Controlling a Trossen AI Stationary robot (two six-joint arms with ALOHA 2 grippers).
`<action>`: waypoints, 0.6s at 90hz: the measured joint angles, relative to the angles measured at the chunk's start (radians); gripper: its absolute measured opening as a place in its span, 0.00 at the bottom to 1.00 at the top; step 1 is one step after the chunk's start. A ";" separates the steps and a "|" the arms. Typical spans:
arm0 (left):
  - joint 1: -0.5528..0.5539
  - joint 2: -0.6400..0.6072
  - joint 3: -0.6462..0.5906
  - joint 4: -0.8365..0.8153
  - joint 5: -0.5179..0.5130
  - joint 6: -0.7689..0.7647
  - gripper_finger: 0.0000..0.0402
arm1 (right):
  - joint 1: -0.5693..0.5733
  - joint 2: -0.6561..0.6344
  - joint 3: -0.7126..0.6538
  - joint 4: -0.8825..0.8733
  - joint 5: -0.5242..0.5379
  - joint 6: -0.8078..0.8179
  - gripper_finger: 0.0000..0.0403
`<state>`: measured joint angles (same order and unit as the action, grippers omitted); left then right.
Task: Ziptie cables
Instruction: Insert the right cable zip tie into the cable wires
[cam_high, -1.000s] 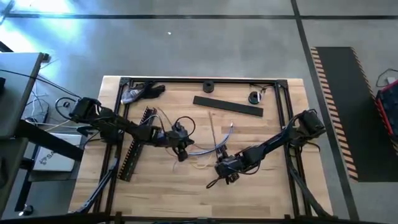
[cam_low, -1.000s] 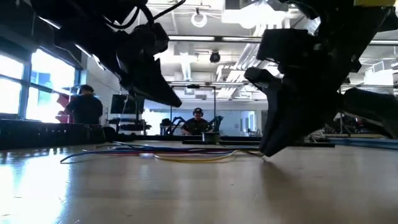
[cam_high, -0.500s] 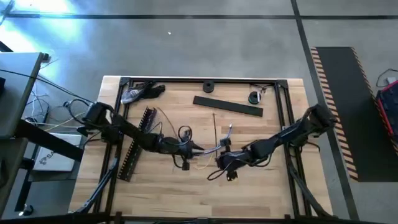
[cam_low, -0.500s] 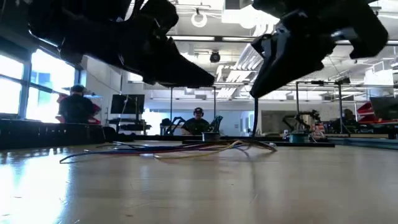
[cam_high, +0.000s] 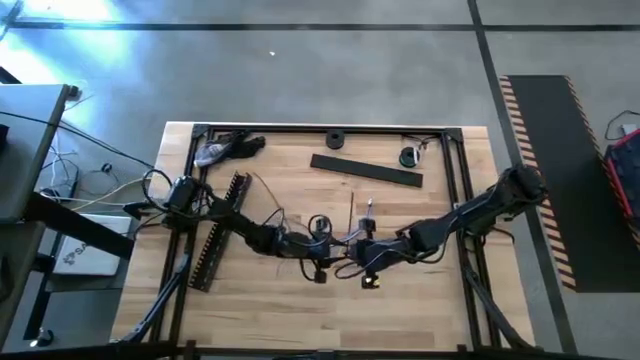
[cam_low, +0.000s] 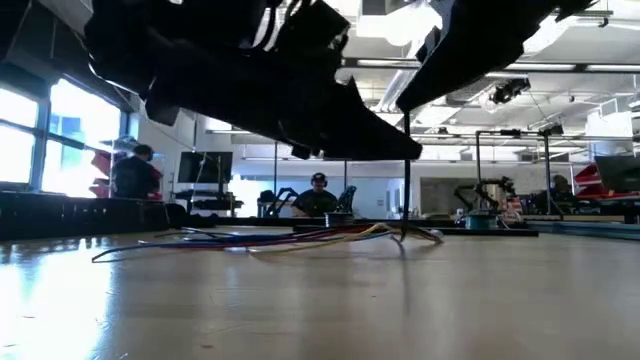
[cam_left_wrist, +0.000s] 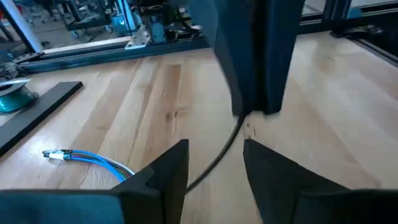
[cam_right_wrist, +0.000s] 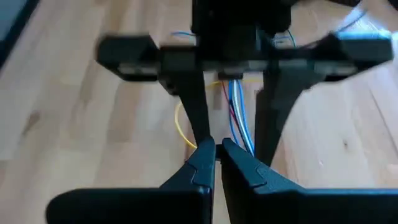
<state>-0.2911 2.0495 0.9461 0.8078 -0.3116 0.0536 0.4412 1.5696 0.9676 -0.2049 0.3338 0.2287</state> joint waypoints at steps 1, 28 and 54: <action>-0.001 0.003 0.003 0.000 0.001 0.000 0.35 | 0.001 -0.001 0.000 -0.005 0.000 0.001 0.00; -0.040 0.038 0.051 0.004 -0.101 -0.055 0.26 | 0.040 -0.008 0.000 -0.077 0.051 0.036 0.00; -0.057 0.033 0.053 0.006 -0.145 -0.094 0.14 | 0.042 -0.008 0.000 -0.088 0.062 0.025 0.00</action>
<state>-0.3477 2.0823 0.9989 0.8142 -0.4564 -0.0407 0.4835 1.5616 0.9676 -0.2926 0.3957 0.2540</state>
